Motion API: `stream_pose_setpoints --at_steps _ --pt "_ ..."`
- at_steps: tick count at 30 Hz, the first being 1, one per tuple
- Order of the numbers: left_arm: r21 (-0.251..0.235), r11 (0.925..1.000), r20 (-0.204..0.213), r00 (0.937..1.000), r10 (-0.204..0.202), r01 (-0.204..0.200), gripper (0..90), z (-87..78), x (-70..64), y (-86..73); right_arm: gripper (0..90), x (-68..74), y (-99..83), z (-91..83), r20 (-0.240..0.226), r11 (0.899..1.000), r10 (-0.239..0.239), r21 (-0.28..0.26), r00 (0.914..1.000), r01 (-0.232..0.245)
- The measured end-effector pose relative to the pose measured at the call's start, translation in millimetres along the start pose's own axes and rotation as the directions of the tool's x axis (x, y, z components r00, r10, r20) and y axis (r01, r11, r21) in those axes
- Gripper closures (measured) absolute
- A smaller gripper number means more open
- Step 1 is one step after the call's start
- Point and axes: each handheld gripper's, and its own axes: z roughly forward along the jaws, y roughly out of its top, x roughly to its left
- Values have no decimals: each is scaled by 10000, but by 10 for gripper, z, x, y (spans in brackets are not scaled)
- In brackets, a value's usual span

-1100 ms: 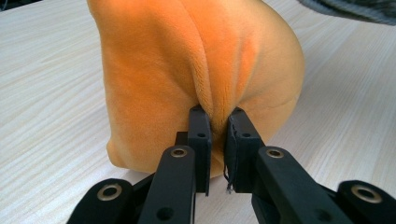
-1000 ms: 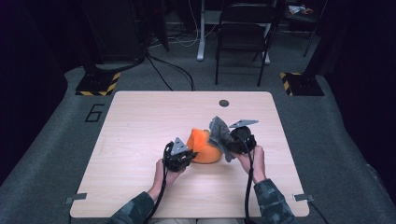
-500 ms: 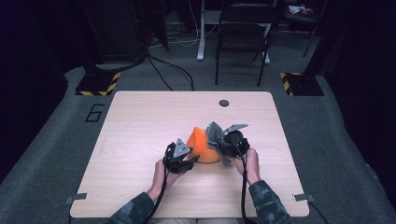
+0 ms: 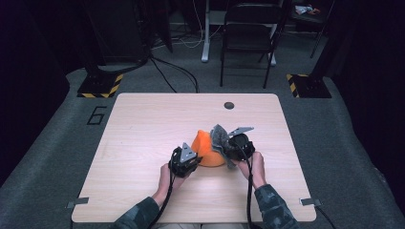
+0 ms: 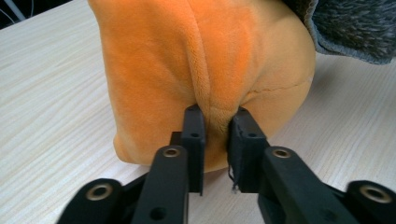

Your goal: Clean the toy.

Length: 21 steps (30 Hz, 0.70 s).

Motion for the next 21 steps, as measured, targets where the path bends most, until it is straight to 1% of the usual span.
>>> stream_pose_setpoints --at_steps 1,3,4,6,7,8,9,12,13,15,16,17,19,21 --pt "-11 10000 -20 10000 52 -52 804 -3 -1 2 700 5 3 -9 31 10000 81 8 10000 -81" --pt "-62 10000 23 10000 51 -51 817 -14 -4 10 700 2 11 -25 94 10000 -1 -60 10000 1" --pt "-72 10000 -1 10000 22 -22 820 -20 -3 16 701 -2 16 -33 149 9999 -18 -117 9999 20" --pt "-88 9999 88 9999 -72 73 823 -40 10 31 701 0 25 -53 172 9999 -15 -156 9999 17" --pt "-95 9999 110 9999 -130 131 824 -46 16 37 701 3 32 -62 278 9998 -41 -215 9996 47" --pt "-106 9997 182 9996 -197 199 824 -51 21 43 701 1 39 -78 256 9997 -104 -230 9996 110" --pt "-151 9996 187 9996 -220 223 824 -57 27 48 702 8 47 -96 265 9996 -66 -257 9996 73" --pt "-180 9991 312 9988 -367 373 824 -73 32 62 702 34 80 -170 346 9986 -7 -537 9994 26" --pt "-176 9990 355 9986 -394 401 824 -78 22 69 702 39 92 -197 307 9978 -103 -653 9995 123" --pt "-204 9992 365 9987 -349 356 824 -81 -4 79 702 86 123 -253 239 9963 -174 -838 9996 193" --pt "-164 9994 416 9987 -282 289 823 -86 -21 89 702 127 139 -272 220 9953 -123 -958 9997 143" --pt "-171 9995 437 9987 -266 274 823 -86 -34 93 702 165 159 -288 118 9937 -381 -1050 9992 391" --pt "-145 9998 436 9990 -120 126 823 -86 -55 100 702 243 176 -296 91 9921 -508 -1143 9987 515" --pt "-171 9997 440 9989 -153 161 823 -79 -69 98 701 314 185 -271 7 9922 -707 -1030 9975 704"
